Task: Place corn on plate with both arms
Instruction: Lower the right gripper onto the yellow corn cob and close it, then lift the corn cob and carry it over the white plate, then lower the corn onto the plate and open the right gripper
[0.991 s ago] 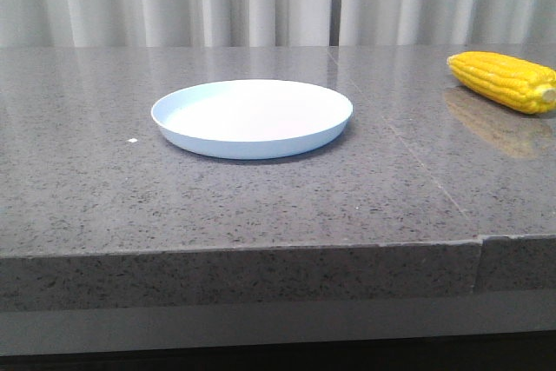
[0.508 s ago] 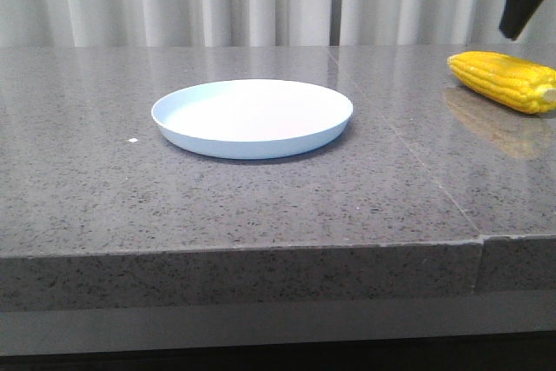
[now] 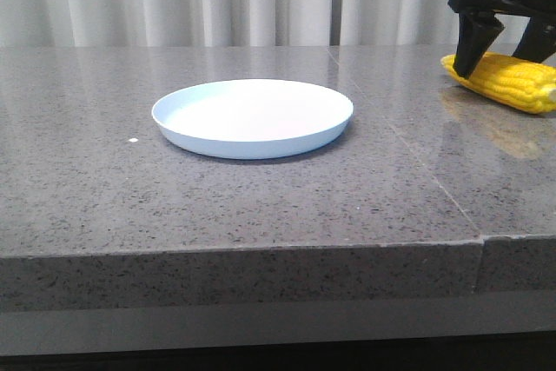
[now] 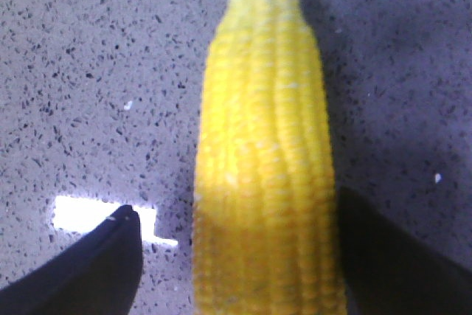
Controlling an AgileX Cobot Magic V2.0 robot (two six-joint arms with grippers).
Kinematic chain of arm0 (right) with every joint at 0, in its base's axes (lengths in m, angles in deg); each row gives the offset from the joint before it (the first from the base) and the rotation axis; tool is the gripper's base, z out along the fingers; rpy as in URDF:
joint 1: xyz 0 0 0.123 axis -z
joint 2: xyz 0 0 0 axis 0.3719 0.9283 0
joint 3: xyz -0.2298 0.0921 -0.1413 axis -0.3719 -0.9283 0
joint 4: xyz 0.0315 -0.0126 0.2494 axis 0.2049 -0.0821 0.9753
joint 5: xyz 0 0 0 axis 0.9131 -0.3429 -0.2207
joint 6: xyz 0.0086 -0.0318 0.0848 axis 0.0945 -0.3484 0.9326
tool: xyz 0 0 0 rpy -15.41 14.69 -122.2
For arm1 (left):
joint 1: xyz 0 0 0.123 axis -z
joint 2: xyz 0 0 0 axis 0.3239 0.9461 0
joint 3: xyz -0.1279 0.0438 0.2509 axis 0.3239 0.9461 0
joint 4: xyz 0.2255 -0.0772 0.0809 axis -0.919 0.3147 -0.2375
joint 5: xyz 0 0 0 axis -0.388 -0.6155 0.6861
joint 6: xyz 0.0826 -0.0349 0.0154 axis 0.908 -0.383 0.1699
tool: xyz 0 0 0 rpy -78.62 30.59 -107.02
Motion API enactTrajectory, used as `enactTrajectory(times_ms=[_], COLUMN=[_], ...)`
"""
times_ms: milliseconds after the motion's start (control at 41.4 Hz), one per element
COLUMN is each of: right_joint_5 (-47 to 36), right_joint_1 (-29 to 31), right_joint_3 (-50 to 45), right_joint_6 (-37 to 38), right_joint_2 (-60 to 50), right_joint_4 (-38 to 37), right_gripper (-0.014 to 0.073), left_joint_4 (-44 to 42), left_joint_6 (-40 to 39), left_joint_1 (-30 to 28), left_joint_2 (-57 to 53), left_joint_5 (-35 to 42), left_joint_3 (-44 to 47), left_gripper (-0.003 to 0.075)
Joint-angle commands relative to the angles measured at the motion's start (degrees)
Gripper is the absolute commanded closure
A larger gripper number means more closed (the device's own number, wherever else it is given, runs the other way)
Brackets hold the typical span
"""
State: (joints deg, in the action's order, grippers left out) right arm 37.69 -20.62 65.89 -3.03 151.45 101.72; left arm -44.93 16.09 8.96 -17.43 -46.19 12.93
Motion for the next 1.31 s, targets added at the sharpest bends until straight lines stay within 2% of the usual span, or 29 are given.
enactTrajectory(times_ms=[0, 121, 193, 653, 822, 991, 1185, 1281], right_joint_5=[-1.79, -1.02, -0.46, 3.85, 4.06, 3.49, 2.2, -0.37], right_joint_1=[-0.24, -0.24, -0.24, -2.25, -7.29, -14.91, -24.82, -27.91], right_joint_3=[1.98, 1.98, 1.98, 5.91, 5.91, 5.96, 6.03, 6.03], right_joint_6=[-0.79, -0.79, -0.79, -0.92, -0.97, -0.97, -0.07, 1.55], right_joint_2=[-2.82, -2.82, -2.82, -7.77, -10.78, -12.34, -10.85, -9.06], right_joint_4=[1.0, 1.0, 1.0, 1.0, 1.0, 1.06, 1.06, 1.06], right_gripper=[0.0101, 0.0251, 0.0303, 0.0305, 0.0305, 0.0305, 0.0305, 0.0305], left_joint_4=[0.0, 0.0, 0.0, 0.0, 0.0, 0.0, 0.0, 0.0], left_joint_6=[-0.47, -0.47, -0.47, -0.47, -0.47, -0.47, -0.47, -0.47], left_joint_1=[0.48, 0.48, 0.48, 0.48, 0.48, 0.48, 0.48, 0.48], left_joint_2=[0.1, 0.1, 0.1, 0.1, 0.1, 0.1, 0.1, 0.1], left_joint_5=[3.99, 3.99, 3.99, 3.99, 3.99, 3.99, 3.99, 3.99], left_joint_3=[-1.54, -1.54, -1.54, -1.54, -1.54, -1.54, -1.54, -1.54], left_gripper=[0.0229, 0.0229, 0.0229, 0.0229, 0.0229, 0.0229, 0.0229, 0.0229])
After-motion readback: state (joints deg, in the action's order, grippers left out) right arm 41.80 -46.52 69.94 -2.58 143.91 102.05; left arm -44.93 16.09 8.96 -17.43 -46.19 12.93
